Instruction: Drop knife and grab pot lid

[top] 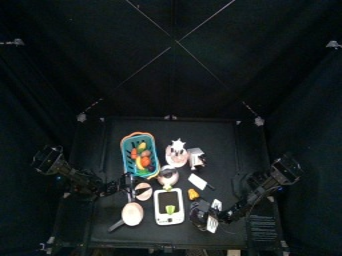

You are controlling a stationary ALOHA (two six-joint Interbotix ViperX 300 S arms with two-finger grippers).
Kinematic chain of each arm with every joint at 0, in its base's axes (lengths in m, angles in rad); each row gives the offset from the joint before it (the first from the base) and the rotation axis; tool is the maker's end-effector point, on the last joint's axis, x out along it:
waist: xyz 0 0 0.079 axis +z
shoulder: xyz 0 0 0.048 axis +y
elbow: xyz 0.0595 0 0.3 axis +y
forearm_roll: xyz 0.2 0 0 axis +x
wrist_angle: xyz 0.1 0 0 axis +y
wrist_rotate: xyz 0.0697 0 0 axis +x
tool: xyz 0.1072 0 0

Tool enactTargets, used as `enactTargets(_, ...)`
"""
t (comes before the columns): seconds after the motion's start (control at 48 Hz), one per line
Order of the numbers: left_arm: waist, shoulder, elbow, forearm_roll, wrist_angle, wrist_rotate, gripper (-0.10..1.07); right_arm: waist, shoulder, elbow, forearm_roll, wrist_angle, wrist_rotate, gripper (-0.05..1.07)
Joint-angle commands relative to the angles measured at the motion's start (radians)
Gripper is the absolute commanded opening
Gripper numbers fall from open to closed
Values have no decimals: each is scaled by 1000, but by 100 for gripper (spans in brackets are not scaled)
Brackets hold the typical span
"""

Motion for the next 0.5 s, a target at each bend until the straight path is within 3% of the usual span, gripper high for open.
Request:
enactTargets(0.0, 3, 0, -9, 2, -3, 2, 80, -3, 2, -17, 2, -2, -2, 75)
enactTargets(0.479, 3, 2, -8, 2, -3, 0, 80, -44, 21, -43, -26, 12, -3, 75)
